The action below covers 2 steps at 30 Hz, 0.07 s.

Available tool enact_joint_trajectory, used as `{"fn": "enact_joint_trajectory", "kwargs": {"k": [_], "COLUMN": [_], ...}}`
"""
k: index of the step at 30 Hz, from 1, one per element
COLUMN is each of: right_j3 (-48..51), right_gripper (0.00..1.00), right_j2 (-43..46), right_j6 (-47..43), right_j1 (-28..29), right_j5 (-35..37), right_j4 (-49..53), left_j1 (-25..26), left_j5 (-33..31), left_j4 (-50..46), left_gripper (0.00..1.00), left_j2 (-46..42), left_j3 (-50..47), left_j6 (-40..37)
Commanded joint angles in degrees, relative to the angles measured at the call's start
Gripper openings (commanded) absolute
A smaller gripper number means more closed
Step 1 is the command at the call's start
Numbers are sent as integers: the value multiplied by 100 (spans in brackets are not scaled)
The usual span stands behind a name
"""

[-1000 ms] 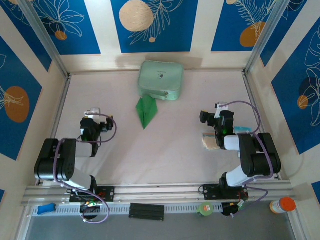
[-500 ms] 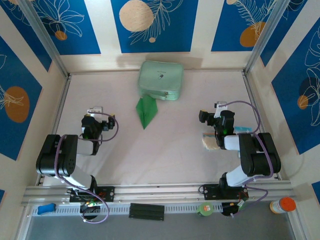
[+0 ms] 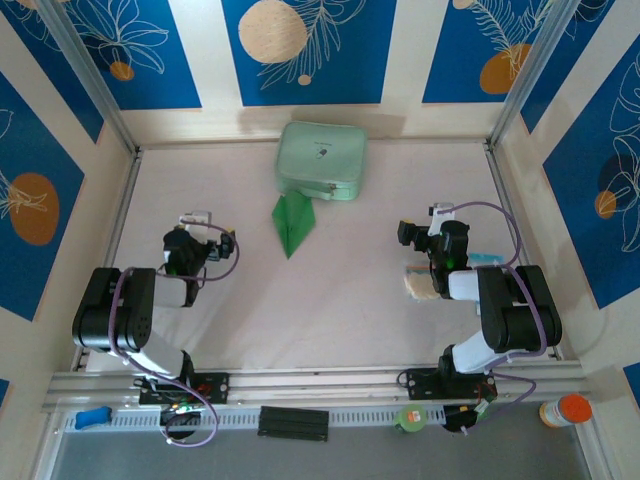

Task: Fold a paper plane with a square sheet of paper (pick it up from the middle)
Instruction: Reset both arms

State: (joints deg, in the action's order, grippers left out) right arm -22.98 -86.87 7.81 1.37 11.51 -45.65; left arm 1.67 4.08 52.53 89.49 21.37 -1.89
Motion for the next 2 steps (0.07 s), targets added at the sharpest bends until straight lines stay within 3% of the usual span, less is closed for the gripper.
{"fn": "enact_joint_trajectory", "kwargs": {"k": [1, 2], "right_j3": [-41, -41], "right_gripper": [99, 99], "right_j2": [-40, -40], "right_j6": [-92, -95], "right_j1": [-22, -26], "right_j5": [-70, -70], "right_j4": [-150, -148], "left_j1": [-7, -9], "left_j5": [129, 123], "left_j4": [41, 40], "left_gripper": [99, 99], "left_j2": [44, 41], "left_j3": [71, 77], "left_j6": [-57, -57]}}
